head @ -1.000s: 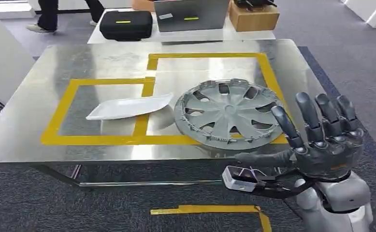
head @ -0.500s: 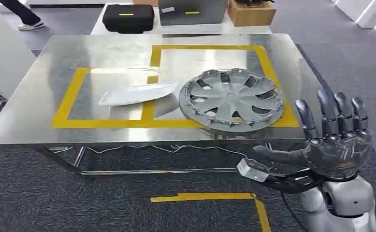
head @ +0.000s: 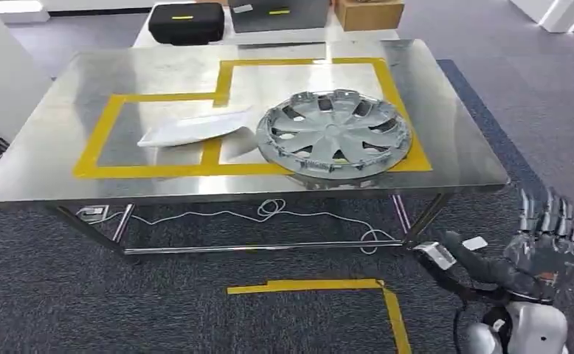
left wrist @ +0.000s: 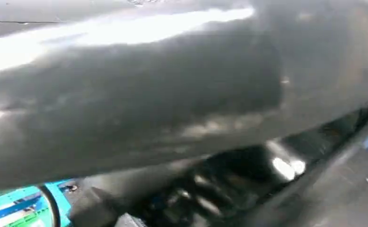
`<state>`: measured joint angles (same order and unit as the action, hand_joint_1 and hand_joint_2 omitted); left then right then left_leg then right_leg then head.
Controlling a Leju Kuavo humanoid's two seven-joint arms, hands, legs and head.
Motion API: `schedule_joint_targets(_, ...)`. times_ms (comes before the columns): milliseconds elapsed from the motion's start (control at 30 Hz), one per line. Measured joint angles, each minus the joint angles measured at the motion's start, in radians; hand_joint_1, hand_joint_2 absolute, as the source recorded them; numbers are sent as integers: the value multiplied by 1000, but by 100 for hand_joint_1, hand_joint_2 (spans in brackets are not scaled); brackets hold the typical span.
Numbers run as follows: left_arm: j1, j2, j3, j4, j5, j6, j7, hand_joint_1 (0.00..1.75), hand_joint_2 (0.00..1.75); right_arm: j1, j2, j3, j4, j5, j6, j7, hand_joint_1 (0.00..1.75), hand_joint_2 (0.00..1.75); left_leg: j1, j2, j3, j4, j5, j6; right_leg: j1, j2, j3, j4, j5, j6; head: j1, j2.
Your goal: Take the parts from the cabinet and place them on the table.
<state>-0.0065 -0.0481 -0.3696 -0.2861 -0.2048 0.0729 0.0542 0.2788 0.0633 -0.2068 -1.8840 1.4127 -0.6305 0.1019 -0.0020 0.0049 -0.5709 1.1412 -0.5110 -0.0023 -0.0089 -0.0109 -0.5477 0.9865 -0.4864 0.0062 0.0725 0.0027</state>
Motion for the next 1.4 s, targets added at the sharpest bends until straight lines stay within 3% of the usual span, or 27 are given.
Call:
schedule_joint_targets(33,3,0,0,0,2,11,1,0,0,11,0,-11,34,-104,43,-2,0,0,-2,-7,63,-100,9,10,0,1,-6,3,4,2,0,0)
schedule_joint_targets(67,6,0,0,0,5,17,1,0,0,16,0,-27,71,-192,83,-17,0,0,-5,-14,94,-149,-16,19,3,0,-13,4,11,8,1,0)
schedule_joint_targets(133,12,-3,0,0,9,30,3,0,0,17,1,-71,178,-323,173,-69,0,0,-10,-14,90,-167,-8,23,-2,2,-21,2,28,21,0,0)
schedule_joint_targets(200,19,-7,2,-1,14,40,10,0,0,1,6,-134,324,-395,261,-102,0,0,-11,-12,82,-179,13,38,-1,5,-22,-12,47,35,0,0)
schedule_joint_targets(233,19,-8,3,-1,19,41,11,0,0,-26,11,-177,429,-434,302,-121,0,0,-3,-1,82,-195,30,44,-3,8,-28,-6,27,37,1,0)
schedule_joint_targets(267,18,-10,5,-2,22,42,14,0,0,-49,15,-228,538,-477,328,-138,0,0,-4,-2,70,-200,42,57,-3,8,-48,21,-19,41,7,0)
schedule_joint_targets(333,18,-18,16,-2,34,44,14,0,0,-98,16,-347,781,-572,359,-127,0,0,-8,-3,42,-198,61,61,-6,9,-91,169,-126,45,11,0)
schedule_joint_targets(367,19,-21,19,-2,40,45,11,0,0,-113,24,-394,869,-605,358,-118,0,0,-10,-3,28,-194,70,61,-6,9,-111,243,-160,47,10,0)
schedule_joint_targets(400,20,-24,21,-2,49,51,4,0,0,-123,49,-465,991,-641,358,-95,0,0,-11,-3,12,-188,78,59,-5,10,-119,295,-165,48,11,0)
schedule_joint_targets(467,22,-30,26,-2,58,58,-8,0,0,-131,73,-532,1100,-647,364,-72,0,0,-8,-1,-19,-173,89,51,-7,9,-70,252,-100,51,11,0)
schedule_joint_targets(533,19,-39,29,-1,61,60,-19,0,0,-150,101,-586,1203,-635,380,-50,0,0,-4,6,-52,-149,99,37,-18,8,50,78,-44,63,10,0)
schedule_joint_targets(567,16,-35,32,0,61,61,-20,0,0,-161,117,-599,1235,-616,391,-37,0,0,-10,8,-64,-138,102,32,-19,9,101,0,-84,73,16,0)
schedule_joint_targets(600,14,-38,35,0,61,60,-19,0,0,-163,122,-607,1249,-601,391,-28,0,0,-13,9,-68,-129,107,26,-15,16,112,-12,-85,51,12,0)
schedule_joint_targets(700,13,-37,39,7,61,60,-19,0,0,-164,154,-660,1246,-614,400,-68,0,0,-10,9,-70,-130,131,12,-12,13,82,-1,-76,31,8,0)
schedule_joint_targets(733,14,-36,40,12,61,60,-19,0,0,-168,163,-684,1239,-617,412,-86,0,0,-6,6,-79,-122,118,6,-16,7,69,-3,-65,16,6,0)
schedule_joint_targets(800,17,-36,41,14,61,60,-19,0,0,-175,164,-712,1224,-617,425,-100,0,0,-3,2,-98,-38,-9,-6,-13,7,44,-3,-42,1,0,0)
schedule_joint_targets(867,17,-36,42,14,61,59,-19,0,0,-176,166,-728,1216,-617,428,-106,0,0,1,2,-122,112,-115,-11,-9,4,24,-1,-19,0,-2,0)
schedule_joint_targets(900,16,-36,42,15,61,59,-20,0,0,-177,169,-735,1213,-608,428,-121,0,0,1,2,-123,173,-131,-11,-7,2,9,1,-6,0,-2,0)
schedule_joint_targets(967,15,-36,42,15,61,59,-21,0,0,-184,170,-747,1212,-580,432,-159,0,0,2,2,-75,167,-72,-5,-3,2,-25,6,19,0,-2,0)
schedule_joint_targets(1033,12,-37,42,15,61,56,-22,0,0,-199,170,-754,1223,-534,441,-192,0,0,1,0,52,-6,-17,9,1,6,-48,8,38,1,-2,0)
schedule_joint_targets(1100,3,-36,42,15,60,55,-22,0,0,-220,166,-755,1262,-469,425,-213,0,0,-5,-5,163,-183,-46,23,7,8,-57,11,55,10,-1,0)
schedule_joint_targets(1133,-2,-37,42,15,58,53,-19,0,0,-230,162,-751,1292,-431,412,-219,0,0,-7,-5,158,-185,-47,22,5,6,-60,7,68,18,2,0)
schedule_joint_targets(1233,-5,-39,42,16,51,46,-10,0,0,-246,146,-723,1377,-336,379,-228,0,0,-6,-1,135,-197,-9,42,-2,7,-67,-6,93,35,-2,0)
schedule_joint_targets(1267,-8,-38,42,17,51,44,-10,0,0,-248,139,-718,1397,-333,370,-228,0,0,-6,5,122,-198,4,47,-3,8,-79,11,51,37,-3,0)
schedule_joint_targets(1300,-9,-38,42,17,50,44,-8,0,0,-251,137,-714,1415,-333,363,-227,0,0,-7,4,105,-198,15,58,-3,8,-95,59,-19,40,3,0)
schedule_joint_targets(1367,-8,-40,42,18,49,49,-6,0,0,-257,128,-711,1443,-346,348,-228,0,0,-11,5,69,-195,43,61,-4,9,-134,214,-138,46,4,0)
schedule_joint_targets(1400,-8,-40,42,18,49,53,-5,0,0,-259,122,-711,1451,-353,343,-229,0,0,-12,7,49,-192,57,60,-3,9,-141,279,-155,48,5,0)
